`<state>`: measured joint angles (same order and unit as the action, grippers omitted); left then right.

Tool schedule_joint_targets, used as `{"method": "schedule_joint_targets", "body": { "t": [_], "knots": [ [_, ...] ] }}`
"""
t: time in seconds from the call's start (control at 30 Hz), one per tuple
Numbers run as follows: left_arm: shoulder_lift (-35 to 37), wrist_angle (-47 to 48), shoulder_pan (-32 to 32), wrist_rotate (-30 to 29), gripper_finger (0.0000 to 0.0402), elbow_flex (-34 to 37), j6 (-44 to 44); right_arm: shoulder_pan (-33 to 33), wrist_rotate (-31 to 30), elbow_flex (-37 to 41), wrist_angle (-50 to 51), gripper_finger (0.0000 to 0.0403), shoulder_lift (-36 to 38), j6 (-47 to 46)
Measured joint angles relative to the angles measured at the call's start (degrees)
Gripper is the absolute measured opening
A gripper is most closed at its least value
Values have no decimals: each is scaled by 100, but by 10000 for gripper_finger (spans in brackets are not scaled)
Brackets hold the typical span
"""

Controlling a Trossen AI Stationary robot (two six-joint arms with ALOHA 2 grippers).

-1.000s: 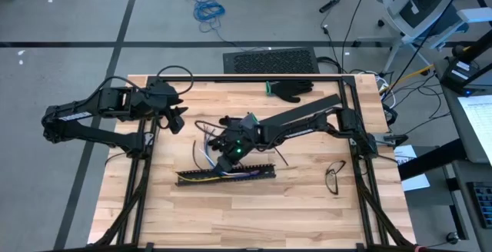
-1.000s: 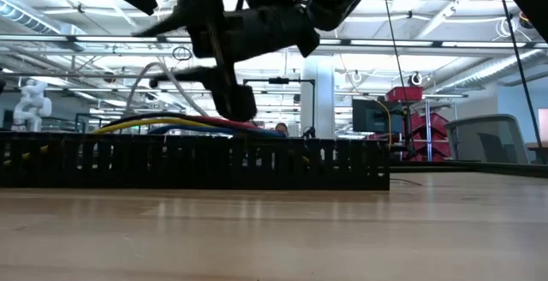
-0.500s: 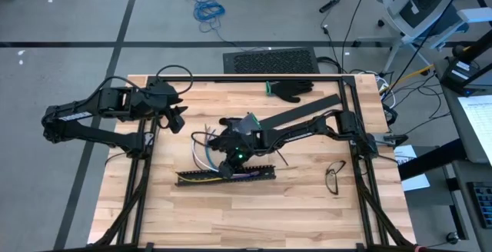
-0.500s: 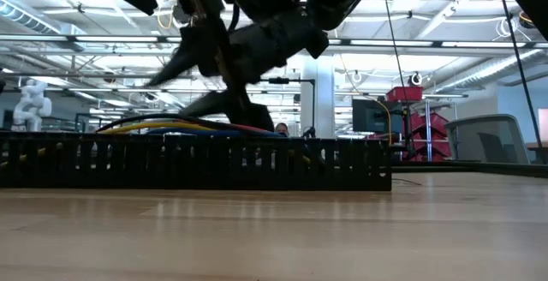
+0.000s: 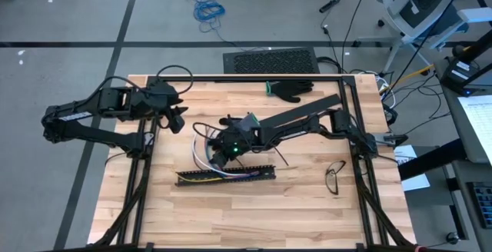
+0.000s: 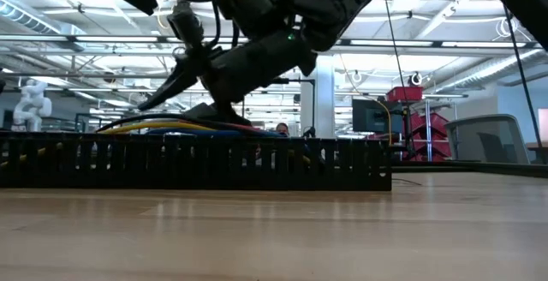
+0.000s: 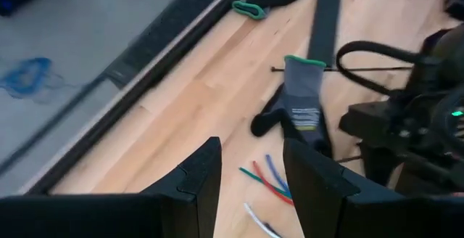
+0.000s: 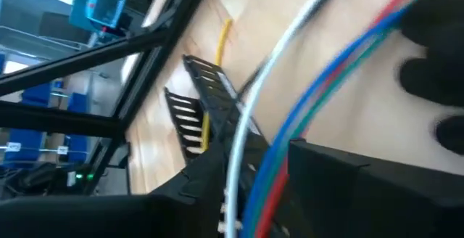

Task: Ziptie cables
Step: Put the zip tied cable wires into the black cable duct

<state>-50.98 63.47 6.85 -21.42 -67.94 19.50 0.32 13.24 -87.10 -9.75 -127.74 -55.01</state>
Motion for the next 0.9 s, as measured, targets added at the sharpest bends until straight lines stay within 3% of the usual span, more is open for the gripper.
{"method": "schedule_joint_targets", "body": {
  "t": [0.17,0.3,0.53,0.67,0.77,0.9],
  "knots": [
    [0,107,-198,666,146,181,380,-77,106,-60,24,131,-88,161],
    [-3,452,-776,588,146,488,997,-272,85,-54,256,130,274,869],
    [109,1052,-1981,76,146,1381,2738,-1119,-1149,-54,2414,130,1458,2823],
    [134,1027,-2893,801,143,2294,3827,-1672,-1660,-60,3366,130,2288,3445],
    [112,659,-3691,1404,115,2884,4526,-2009,-1765,-58,3762,130,2770,3628],
    [-17,365,-4528,1537,19,2850,5110,-2269,-1938,-60,4005,130,3303,3747]
  ]
}}
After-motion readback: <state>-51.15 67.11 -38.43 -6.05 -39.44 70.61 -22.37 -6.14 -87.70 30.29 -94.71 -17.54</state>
